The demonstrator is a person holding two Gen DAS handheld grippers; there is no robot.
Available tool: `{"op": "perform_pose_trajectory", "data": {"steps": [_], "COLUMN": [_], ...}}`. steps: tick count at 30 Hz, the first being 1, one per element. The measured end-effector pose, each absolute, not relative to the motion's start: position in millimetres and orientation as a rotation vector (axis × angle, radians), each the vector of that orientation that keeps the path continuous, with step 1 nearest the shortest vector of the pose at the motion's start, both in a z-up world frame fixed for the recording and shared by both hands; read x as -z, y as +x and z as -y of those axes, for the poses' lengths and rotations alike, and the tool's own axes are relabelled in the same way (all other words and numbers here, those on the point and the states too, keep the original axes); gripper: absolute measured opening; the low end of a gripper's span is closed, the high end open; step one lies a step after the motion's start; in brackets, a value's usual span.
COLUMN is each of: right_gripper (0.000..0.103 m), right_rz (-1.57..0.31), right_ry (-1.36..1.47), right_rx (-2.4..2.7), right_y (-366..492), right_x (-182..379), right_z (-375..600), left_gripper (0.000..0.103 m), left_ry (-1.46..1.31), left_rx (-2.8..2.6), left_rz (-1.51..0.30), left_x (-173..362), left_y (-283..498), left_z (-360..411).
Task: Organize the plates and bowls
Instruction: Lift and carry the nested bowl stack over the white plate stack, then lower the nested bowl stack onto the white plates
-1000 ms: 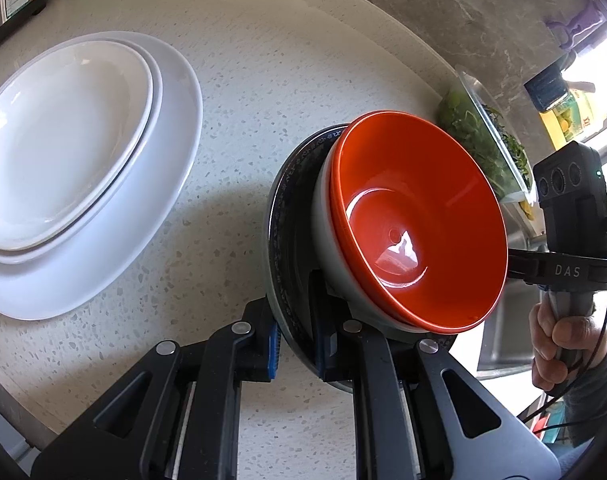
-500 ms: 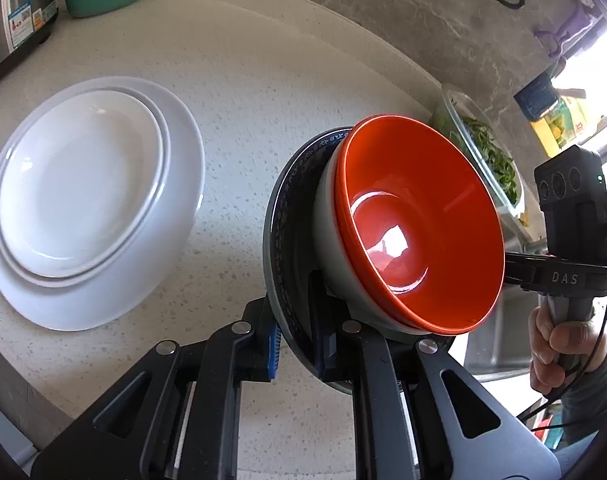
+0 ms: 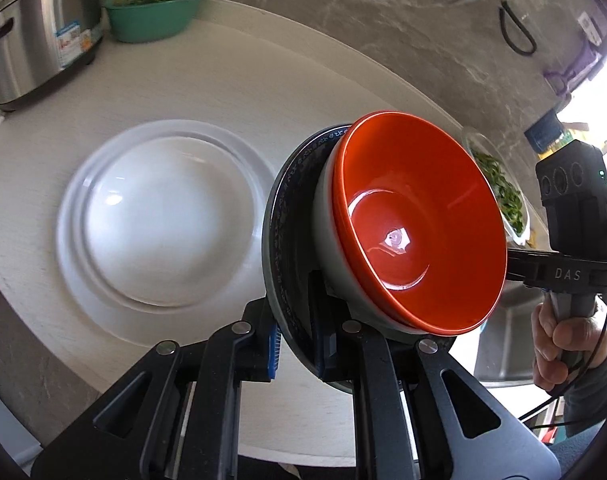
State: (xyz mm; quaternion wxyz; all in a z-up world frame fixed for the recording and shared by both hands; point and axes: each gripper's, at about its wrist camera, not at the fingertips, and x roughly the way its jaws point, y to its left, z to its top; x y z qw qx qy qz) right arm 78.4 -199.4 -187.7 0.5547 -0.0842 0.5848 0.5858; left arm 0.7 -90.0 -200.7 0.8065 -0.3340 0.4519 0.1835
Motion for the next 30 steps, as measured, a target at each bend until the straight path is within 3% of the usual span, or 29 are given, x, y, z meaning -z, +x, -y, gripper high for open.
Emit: {"op": "perform_pose_trajectory", "data": {"steps": [15,30], "right_gripper": [0.014,0.014], "right_rz": [-1.418,-1.469], "right_ry": [-0.248,-0.224], "right_rx": [-1.395,-1.307], "right_y": [27,26], "right_x": [209,238], "right_z": [93,70], "left_gripper": [0.011,0.011], "left_ry": [-0.725,-0.728], "left_rx": [-0.424,-0.356], "left_rz": [-1.010,-1.050], "left_x": [225,260], "left_y": [-65,-66], "left_z": [-30,-70]}}
